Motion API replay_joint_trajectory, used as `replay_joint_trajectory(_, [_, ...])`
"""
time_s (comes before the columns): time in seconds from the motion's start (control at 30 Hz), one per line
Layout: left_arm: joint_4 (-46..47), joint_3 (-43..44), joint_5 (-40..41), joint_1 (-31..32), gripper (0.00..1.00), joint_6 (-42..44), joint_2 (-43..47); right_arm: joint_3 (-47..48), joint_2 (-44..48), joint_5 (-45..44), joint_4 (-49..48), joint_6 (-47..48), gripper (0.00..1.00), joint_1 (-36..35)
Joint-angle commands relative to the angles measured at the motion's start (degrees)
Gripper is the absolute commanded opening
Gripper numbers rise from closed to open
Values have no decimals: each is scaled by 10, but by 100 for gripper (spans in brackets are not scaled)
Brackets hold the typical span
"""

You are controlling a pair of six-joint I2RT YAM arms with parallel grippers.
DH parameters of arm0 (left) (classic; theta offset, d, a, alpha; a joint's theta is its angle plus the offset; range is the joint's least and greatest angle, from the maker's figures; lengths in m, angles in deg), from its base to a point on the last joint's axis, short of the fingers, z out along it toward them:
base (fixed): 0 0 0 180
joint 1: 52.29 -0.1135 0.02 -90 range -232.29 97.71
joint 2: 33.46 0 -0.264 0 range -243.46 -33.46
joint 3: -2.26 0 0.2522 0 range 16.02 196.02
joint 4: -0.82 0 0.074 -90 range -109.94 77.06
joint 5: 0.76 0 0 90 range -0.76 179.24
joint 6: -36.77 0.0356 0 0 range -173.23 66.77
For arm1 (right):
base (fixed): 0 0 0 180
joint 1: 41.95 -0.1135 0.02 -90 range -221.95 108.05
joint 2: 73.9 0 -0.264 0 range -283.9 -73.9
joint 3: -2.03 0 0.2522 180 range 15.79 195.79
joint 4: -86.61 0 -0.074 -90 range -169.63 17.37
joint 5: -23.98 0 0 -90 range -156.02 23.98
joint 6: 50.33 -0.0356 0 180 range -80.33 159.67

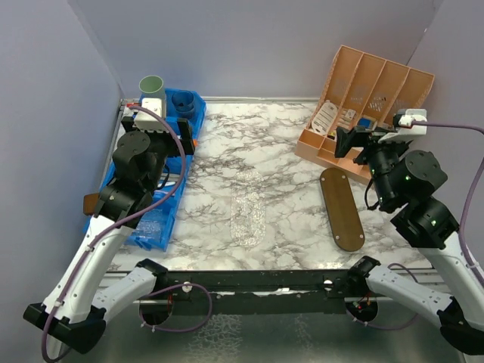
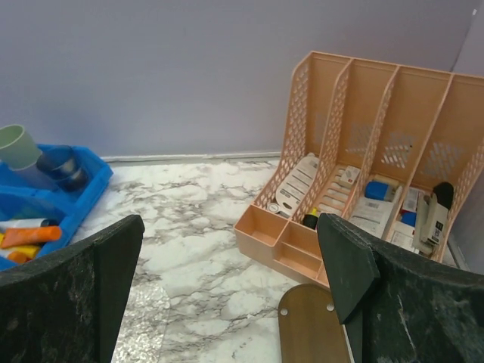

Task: Prepare toiletry sets of a toothbrush and toothpaste on the tray
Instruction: Pick up the cup from the storage box.

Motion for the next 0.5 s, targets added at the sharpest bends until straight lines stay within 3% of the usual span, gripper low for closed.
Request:
replay_joint_trajectory(0.0, [83,-63,-8,-37,99,-3,30,-22,0,49,-28,-52,100,70])
replay_joint_trajectory(0.23, [144,-142,-20,-80,99,-6,51,-74,22,110,-66,-81,100,153])
replay_joint_trajectory(0.47, [186,-175,-22,-96,99,-2,44,-142,65,197,-102,-106,100,192])
